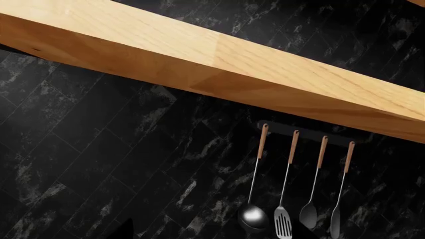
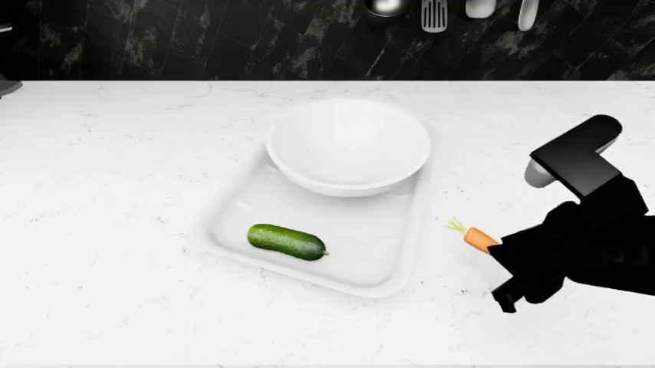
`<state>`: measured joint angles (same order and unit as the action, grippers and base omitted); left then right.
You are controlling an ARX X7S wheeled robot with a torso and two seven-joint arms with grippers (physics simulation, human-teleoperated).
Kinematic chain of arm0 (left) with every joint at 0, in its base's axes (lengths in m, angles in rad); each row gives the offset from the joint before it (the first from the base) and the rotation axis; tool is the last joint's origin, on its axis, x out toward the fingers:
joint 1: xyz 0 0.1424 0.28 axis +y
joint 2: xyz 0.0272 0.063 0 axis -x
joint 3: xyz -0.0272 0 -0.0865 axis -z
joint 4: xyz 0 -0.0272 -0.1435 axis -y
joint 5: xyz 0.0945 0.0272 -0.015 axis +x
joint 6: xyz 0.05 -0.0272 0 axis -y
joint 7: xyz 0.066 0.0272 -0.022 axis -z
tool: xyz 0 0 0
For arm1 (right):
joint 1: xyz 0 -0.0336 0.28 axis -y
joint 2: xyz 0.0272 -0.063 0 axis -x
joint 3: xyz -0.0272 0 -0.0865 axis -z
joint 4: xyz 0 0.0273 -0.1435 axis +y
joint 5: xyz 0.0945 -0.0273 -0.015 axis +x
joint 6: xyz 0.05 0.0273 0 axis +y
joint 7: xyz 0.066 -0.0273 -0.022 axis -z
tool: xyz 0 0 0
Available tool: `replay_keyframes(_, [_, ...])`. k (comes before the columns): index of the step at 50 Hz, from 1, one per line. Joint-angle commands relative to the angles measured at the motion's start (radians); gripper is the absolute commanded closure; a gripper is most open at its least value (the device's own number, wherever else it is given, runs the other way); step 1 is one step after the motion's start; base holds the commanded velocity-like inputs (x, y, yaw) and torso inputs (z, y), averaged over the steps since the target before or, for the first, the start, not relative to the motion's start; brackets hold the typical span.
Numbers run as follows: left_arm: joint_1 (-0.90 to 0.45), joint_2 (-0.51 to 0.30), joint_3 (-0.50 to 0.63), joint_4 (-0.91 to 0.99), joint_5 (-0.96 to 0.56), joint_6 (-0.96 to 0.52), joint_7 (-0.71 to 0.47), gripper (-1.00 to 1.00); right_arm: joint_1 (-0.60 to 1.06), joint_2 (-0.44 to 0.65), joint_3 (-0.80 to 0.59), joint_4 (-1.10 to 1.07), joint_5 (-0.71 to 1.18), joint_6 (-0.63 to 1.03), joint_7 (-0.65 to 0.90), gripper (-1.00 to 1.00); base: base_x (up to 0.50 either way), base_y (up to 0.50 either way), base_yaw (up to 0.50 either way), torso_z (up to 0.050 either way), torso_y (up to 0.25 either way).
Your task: Place the two vegetables and bowl onto the tray for setting up a vegetable dip station.
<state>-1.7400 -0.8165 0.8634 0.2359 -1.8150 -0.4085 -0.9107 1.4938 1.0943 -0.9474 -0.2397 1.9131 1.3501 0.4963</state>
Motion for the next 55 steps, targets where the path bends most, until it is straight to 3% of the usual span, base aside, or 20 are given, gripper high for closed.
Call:
replay_keyframes(1, [0.001,-0.001,-0.003,0.000,0.000,-0.001,0.000,-1.00,0.079,0.011,0.001,0.004,0.067,0.033,0.054,1.00,0.00,0.00,0.00,0.000,0.000])
replay_keyframes(28, [-0.001,0.003,-0.008,-0.003,0.000,-0.006,0.001,-1.00,0.254,-0.157,-0.036,0.030,0.209,0.049,0.117,1.00,0.00,0.00,0.00,0.000,0.000])
replay_keyframes(55, [0.003,0.002,-0.016,0.004,0.001,-0.006,0.001,-1.00,0.187,-0.333,-0.017,0.101,-0.016,-0.001,-0.047,1.00,0.00,0.00,0.00,0.000,0.000])
